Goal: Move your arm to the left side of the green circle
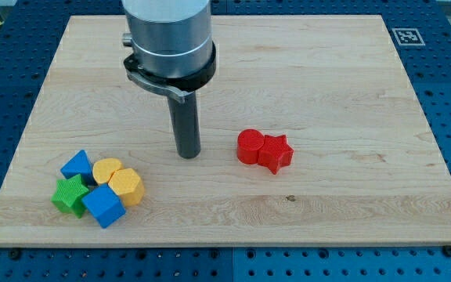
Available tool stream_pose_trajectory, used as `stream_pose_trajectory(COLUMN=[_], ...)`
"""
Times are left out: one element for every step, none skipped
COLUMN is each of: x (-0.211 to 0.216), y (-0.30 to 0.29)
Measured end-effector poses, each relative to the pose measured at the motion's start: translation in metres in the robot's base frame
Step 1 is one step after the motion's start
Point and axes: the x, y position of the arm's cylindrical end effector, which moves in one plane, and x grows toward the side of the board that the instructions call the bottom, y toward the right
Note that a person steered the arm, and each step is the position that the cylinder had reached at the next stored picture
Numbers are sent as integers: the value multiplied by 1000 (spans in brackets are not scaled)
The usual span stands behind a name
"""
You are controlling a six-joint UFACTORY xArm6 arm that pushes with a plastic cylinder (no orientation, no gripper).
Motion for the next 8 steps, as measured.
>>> stream_pose_trajectory(x=[-11,-24,-44,-75,-110,-142,-174,-206], y=[-12,-22,-28,-29,-31,-35,-44,-52])
